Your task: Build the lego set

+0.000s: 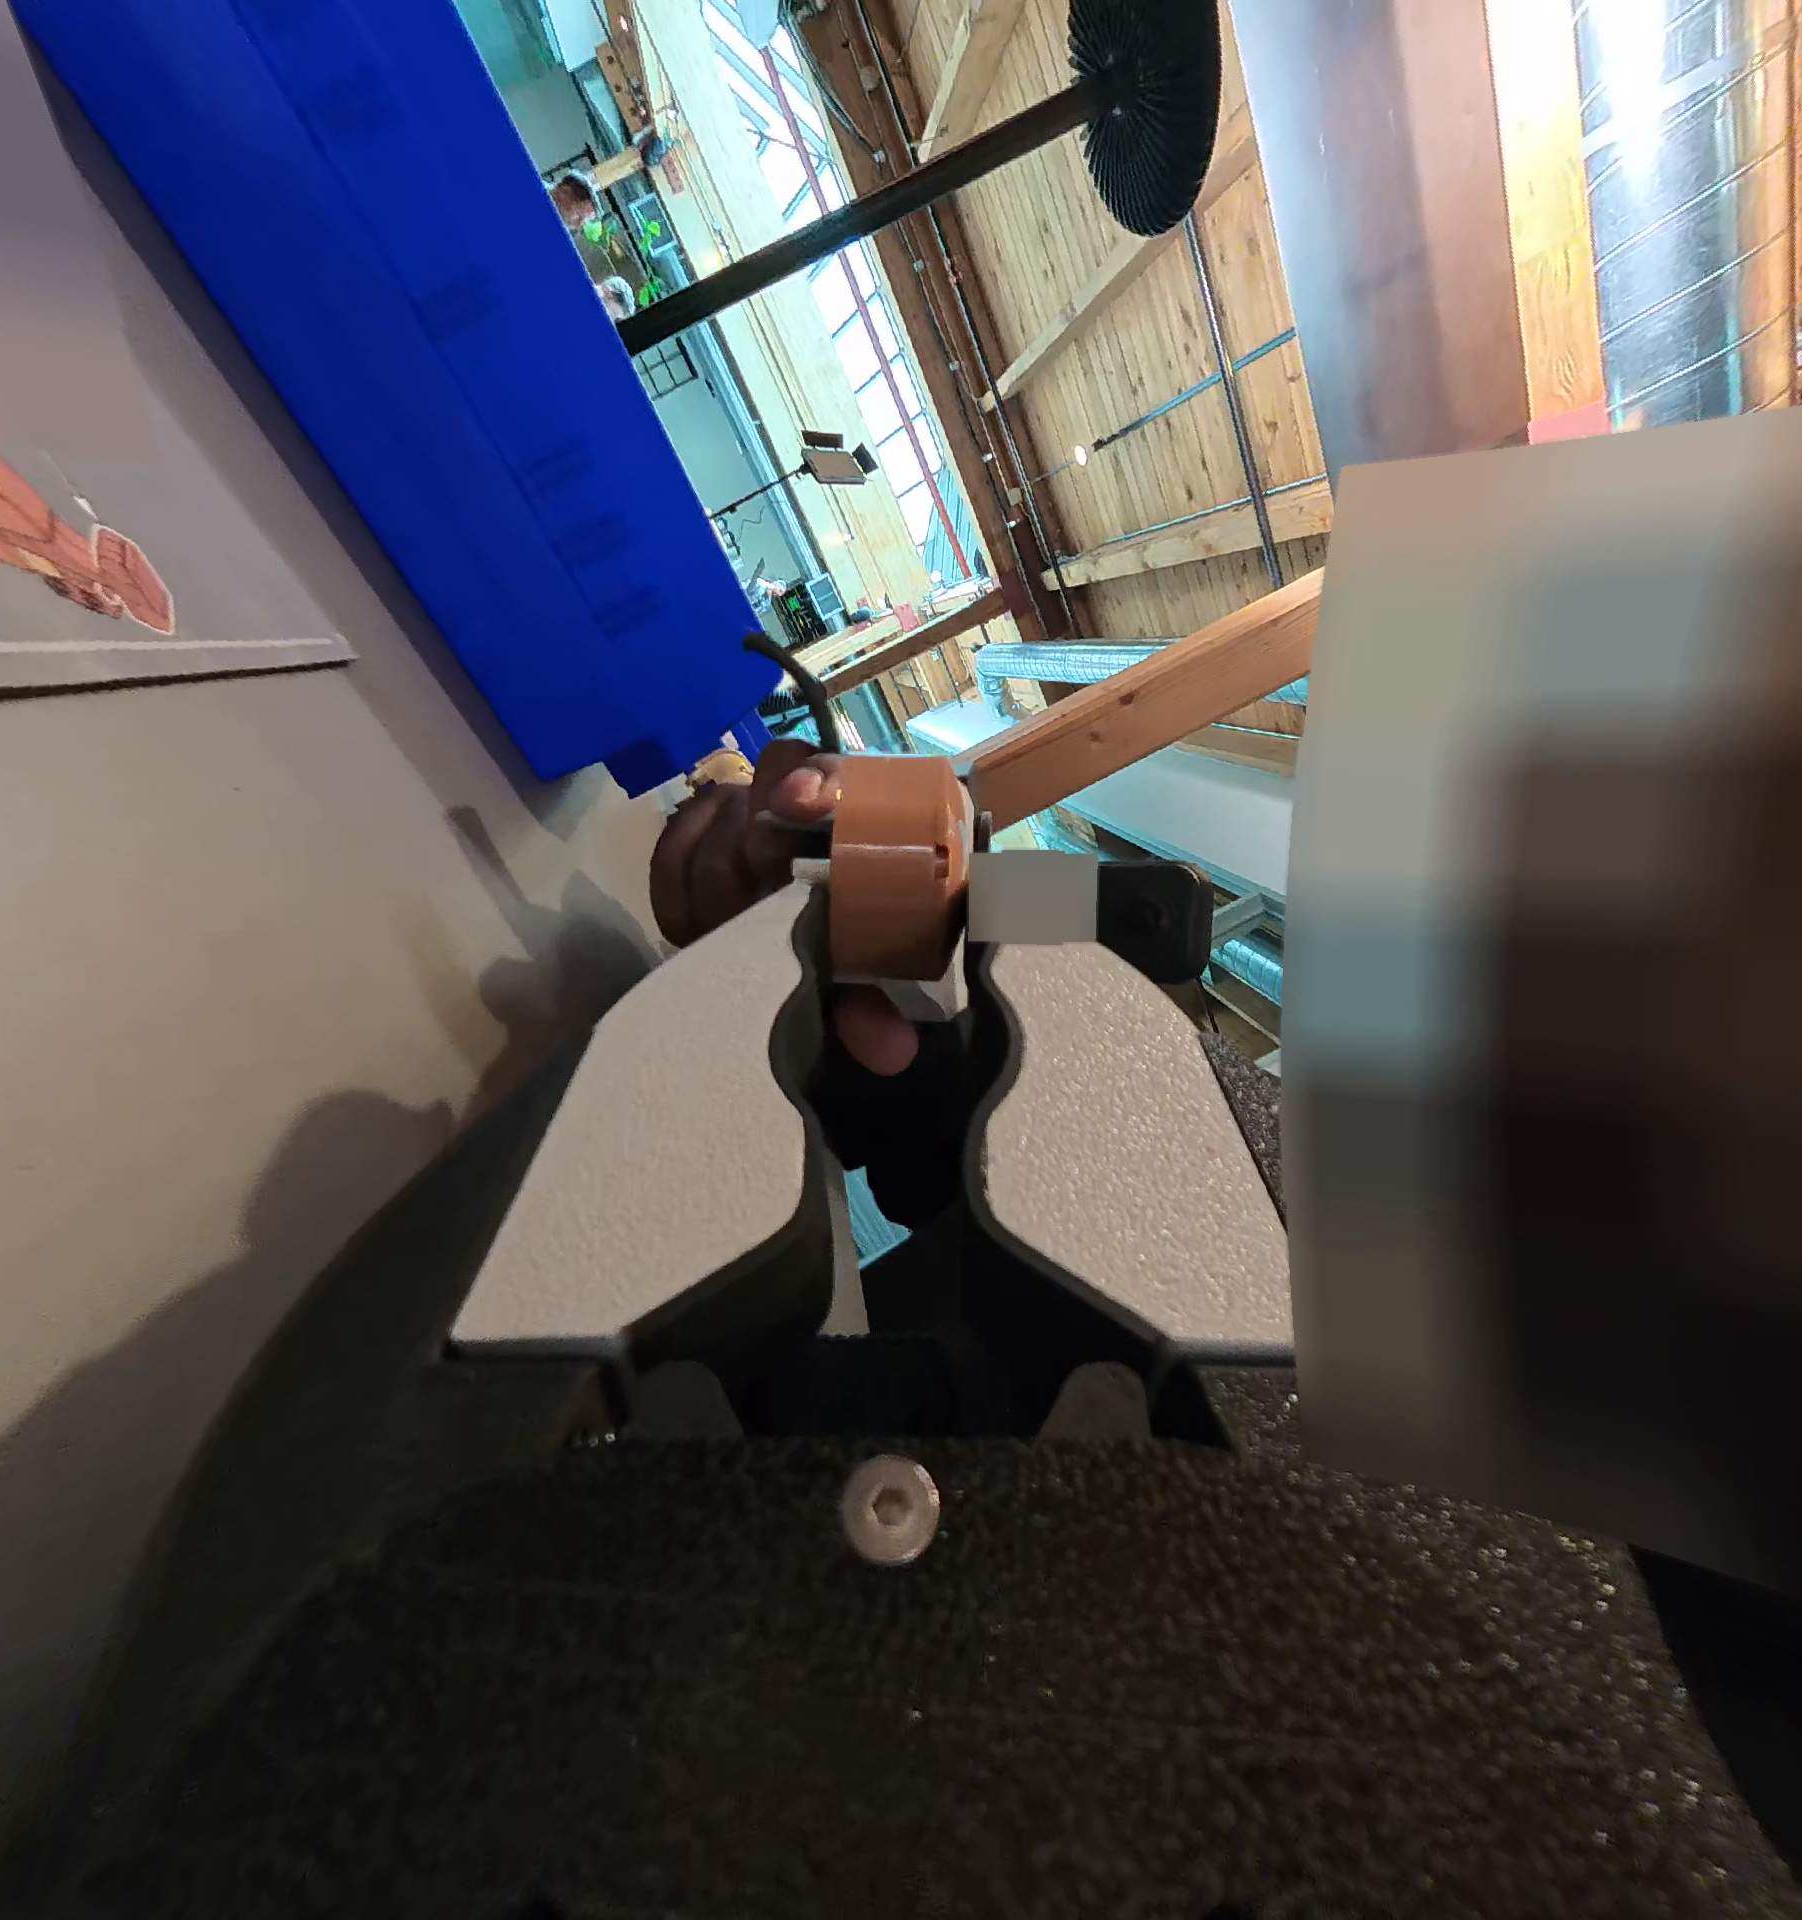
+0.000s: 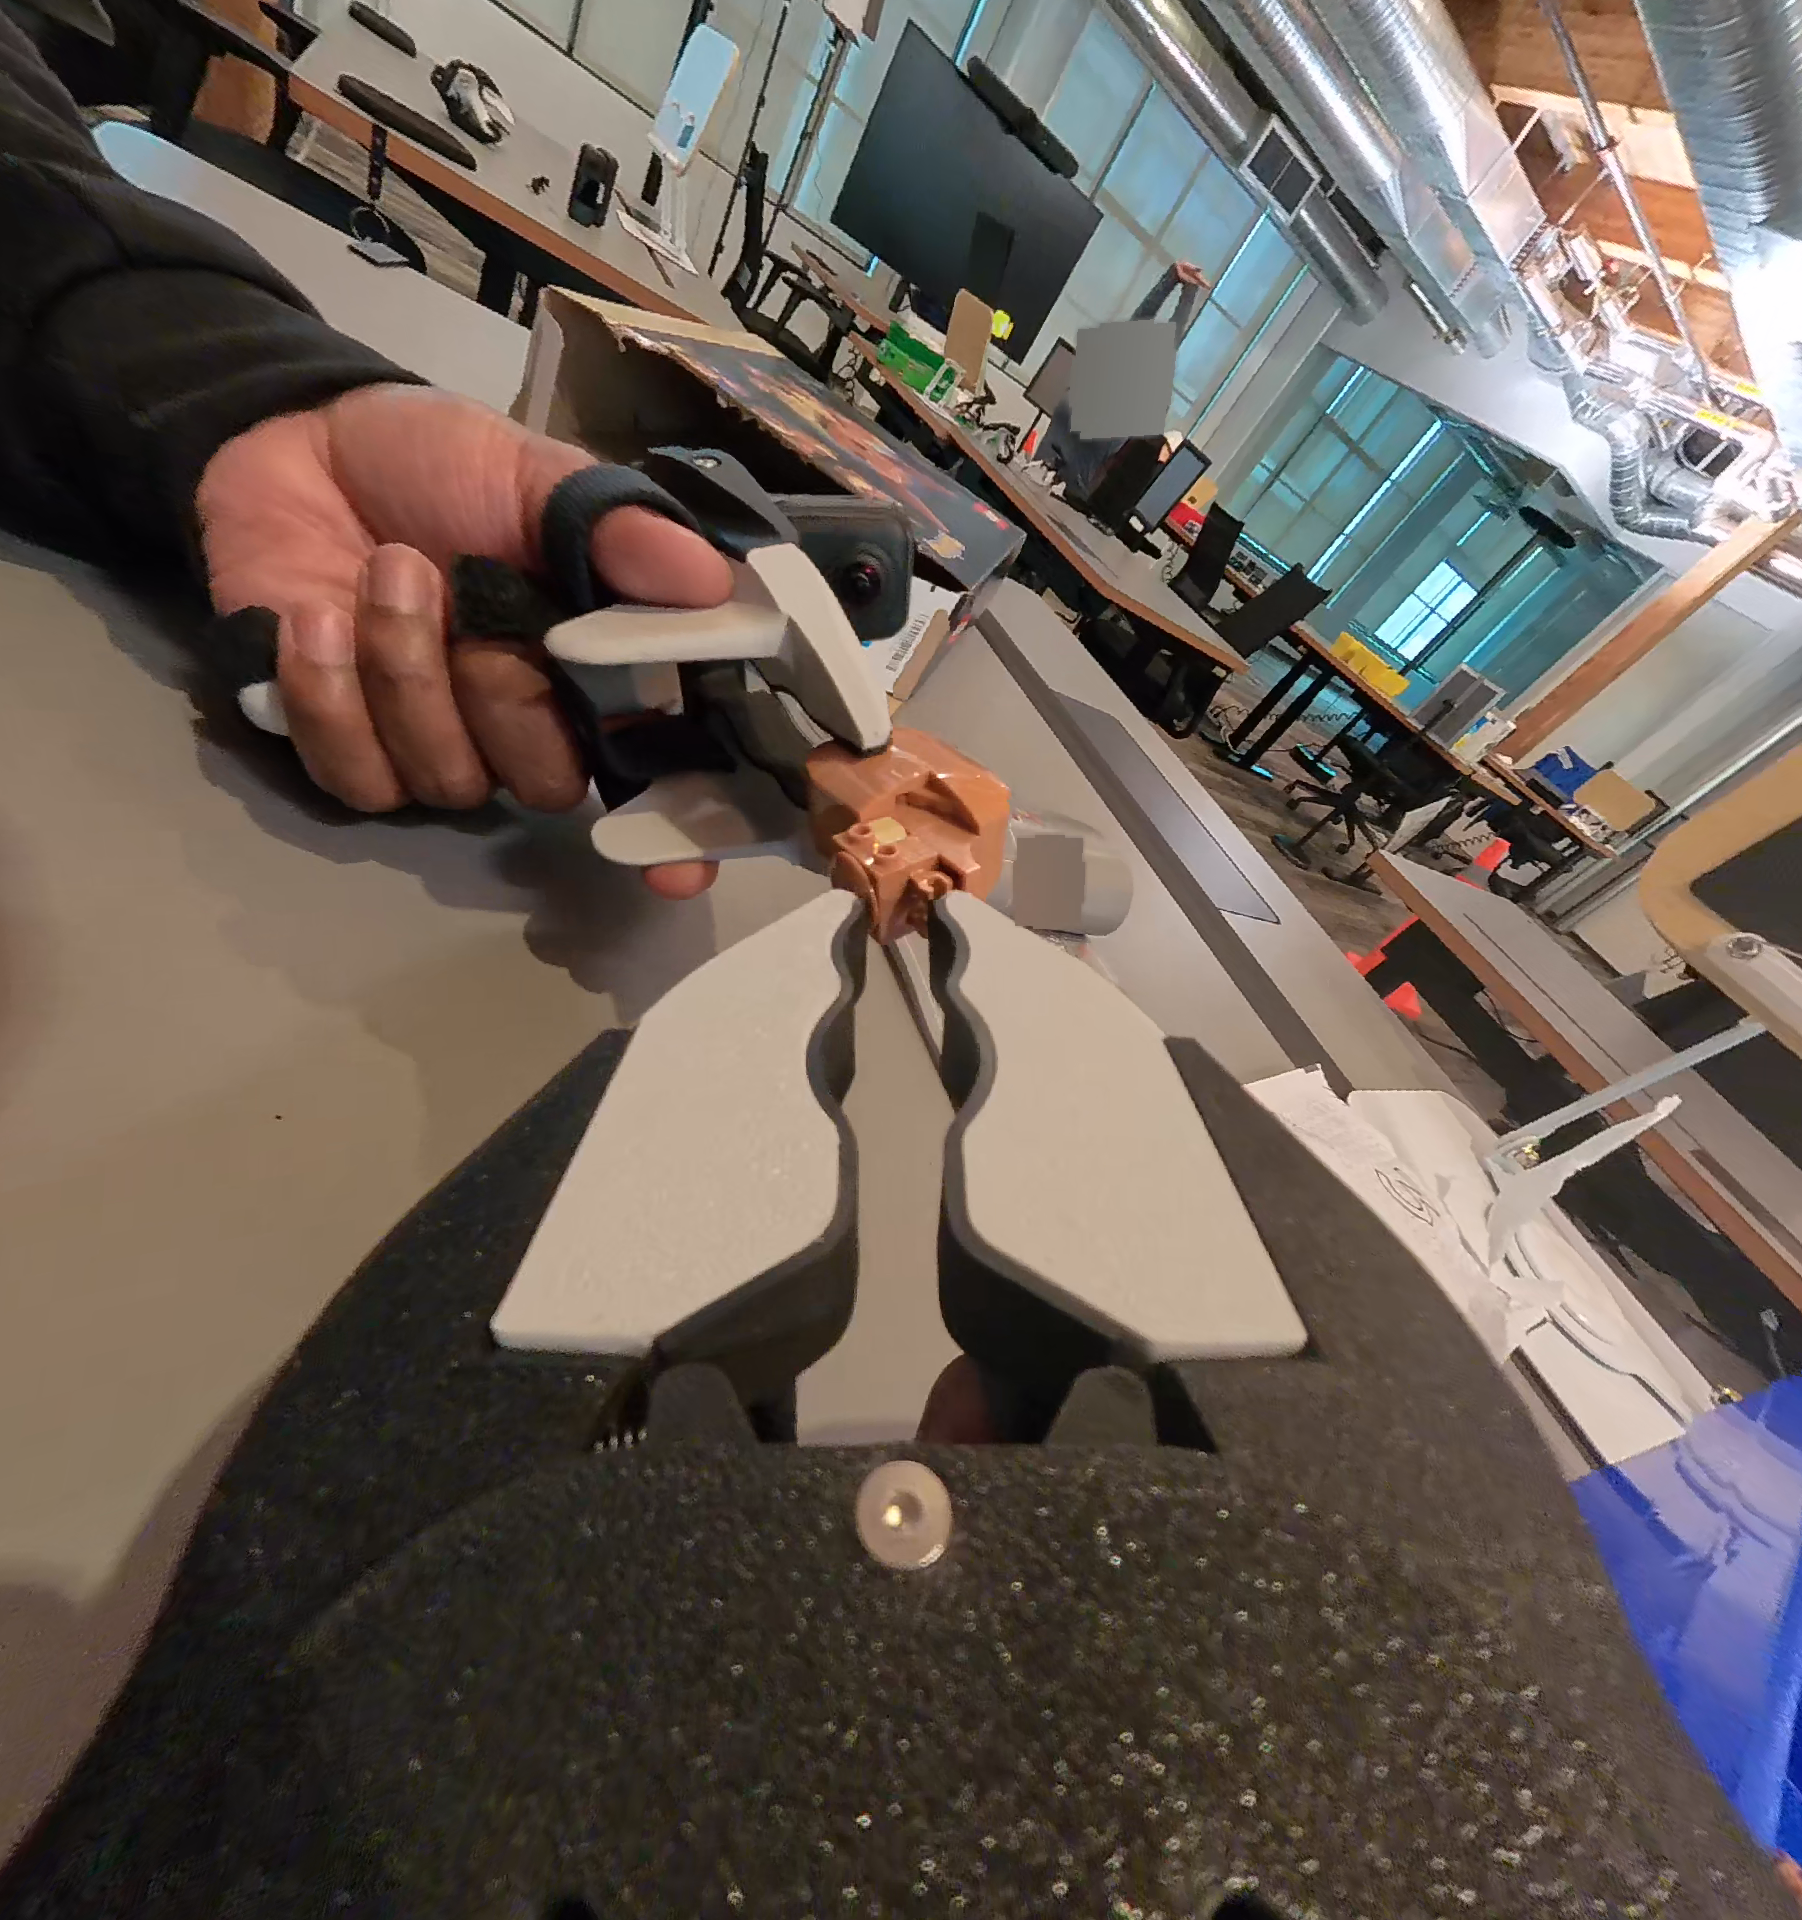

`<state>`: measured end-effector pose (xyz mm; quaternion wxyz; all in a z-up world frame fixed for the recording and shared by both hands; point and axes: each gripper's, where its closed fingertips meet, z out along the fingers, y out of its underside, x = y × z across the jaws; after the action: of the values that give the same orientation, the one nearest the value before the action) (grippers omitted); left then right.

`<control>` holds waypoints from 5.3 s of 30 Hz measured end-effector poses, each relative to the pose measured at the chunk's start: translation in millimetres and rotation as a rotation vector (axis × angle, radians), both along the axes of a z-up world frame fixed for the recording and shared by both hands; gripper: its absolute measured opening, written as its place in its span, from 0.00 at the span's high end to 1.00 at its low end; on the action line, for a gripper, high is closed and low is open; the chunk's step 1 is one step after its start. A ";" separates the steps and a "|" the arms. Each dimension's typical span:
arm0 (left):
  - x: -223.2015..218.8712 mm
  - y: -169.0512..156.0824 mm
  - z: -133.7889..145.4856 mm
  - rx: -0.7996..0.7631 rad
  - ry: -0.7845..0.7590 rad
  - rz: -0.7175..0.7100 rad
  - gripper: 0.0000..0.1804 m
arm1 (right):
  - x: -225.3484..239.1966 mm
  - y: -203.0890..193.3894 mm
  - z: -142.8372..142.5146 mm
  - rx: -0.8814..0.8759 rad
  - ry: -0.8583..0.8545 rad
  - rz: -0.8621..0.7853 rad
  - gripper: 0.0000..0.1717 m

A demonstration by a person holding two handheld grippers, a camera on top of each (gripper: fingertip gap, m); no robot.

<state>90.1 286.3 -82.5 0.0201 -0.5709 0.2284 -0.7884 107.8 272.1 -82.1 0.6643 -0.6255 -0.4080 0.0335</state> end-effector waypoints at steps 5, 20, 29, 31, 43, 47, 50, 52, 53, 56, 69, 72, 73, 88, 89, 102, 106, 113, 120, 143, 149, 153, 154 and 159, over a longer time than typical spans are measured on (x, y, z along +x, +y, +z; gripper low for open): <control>0.0 1.8 0.8 0.014 -0.004 0.032 0.87 | 0.8 2.1 0.5 0.001 0.011 -0.017 0.94; -6.4 26.2 -6.9 0.277 0.083 0.122 0.87 | 10.6 -24.9 -50.0 -0.512 -0.080 0.088 0.90; -5.2 21.0 -16.8 0.375 0.144 0.084 0.87 | 4.4 -37.8 -78.9 -0.514 -0.228 0.095 0.91; -4.6 17.2 -18.2 0.395 0.149 0.067 0.87 | 7.5 -35.2 -86.1 -0.490 -0.294 0.075 0.92; -5.1 16.0 -19.8 0.399 0.159 0.057 0.87 | 23.3 -19.1 -77.4 -0.423 -0.255 -0.019 0.92; -5.3 17.4 -19.7 0.389 0.159 0.059 0.87 | 13.8 -27.9 -81.2 -0.446 -0.259 0.044 0.90; -5.5 17.4 -19.6 0.384 0.158 0.056 0.87 | 14.5 -27.3 -84.4 -0.478 -0.249 0.037 0.87; -5.5 17.3 -19.8 0.384 0.159 0.054 0.87 | 13.9 -27.5 -82.4 -0.514 -0.199 0.043 0.85; -5.5 17.1 -20.0 0.384 0.159 0.052 0.87 | 13.3 -27.5 -81.0 -0.534 -0.169 0.047 0.84; -5.5 15.7 -21.4 0.395 0.168 0.041 0.87 | 12.1 -26.6 -80.7 -0.581 -0.120 0.048 0.81; -8.7 16.9 -30.3 0.447 0.227 0.003 0.87 | 11.8 -18.2 -95.1 -0.688 -0.142 -0.073 0.78; -9.4 15.9 -32.9 0.446 0.242 -0.015 0.87 | 12.6 -15.7 -94.9 -0.683 -0.142 -0.091 0.87; -9.9 14.6 -34.0 0.446 0.248 -0.027 0.87 | 12.7 -15.3 -94.8 -0.678 -0.144 -0.093 0.87; -21.7 -15.0 -37.3 0.306 0.249 -0.270 0.87 | -6.7 -24.4 -51.4 -0.176 -0.194 0.186 0.87; -22.3 -16.8 -37.3 0.304 0.247 -0.283 0.87 | -6.0 -24.0 -49.5 -0.159 -0.195 0.183 0.87; -21.7 -19.5 -38.4 0.294 0.252 -0.299 0.87 | -5.7 -25.0 -52.9 -0.093 -0.275 0.170 0.87; -22.0 -20.0 -39.0 0.293 0.255 -0.303 0.87 | -3.6 -23.7 -50.9 -0.086 -0.269 0.161 0.88; -21.3 -20.3 -41.3 0.305 0.269 -0.299 0.87 | -6.2 -24.4 -51.4 -0.081 -0.279 0.163 0.88; -20.5 -20.0 -42.8 0.319 0.279 -0.289 0.87 | -6.4 -23.6 -53.2 -0.067 -0.287 0.156 0.87; -17.0 -18.3 -28.9 0.381 0.191 -0.222 0.87 | -9.2 -21.7 -43.5 0.102 -0.340 0.068 0.87; -14.7 -14.2 -28.7 0.402 0.197 -0.173 0.87 | -6.4 -16.2 -43.7 0.074 -0.321 0.019 0.87; -13.3 -12.0 -29.4 0.417 0.205 -0.147 0.87 | -5.6 -13.6 -44.7 0.058 -0.320 -0.006 0.87; -13.2 -11.5 -29.5 0.419 0.207 -0.142 0.87 | -5.3 -12.9 -44.8 0.057 -0.321 -0.013 0.87; -13.4 -11.7 -29.7 0.422 0.208 -0.143 0.87 | -6.8 -13.6 -44.3 0.062 -0.320 -0.012 0.87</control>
<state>76.7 274.6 -112.3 0.0594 -0.6144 0.4288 -0.6597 100.9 258.5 -126.4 0.6099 -0.6046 -0.5056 -0.0829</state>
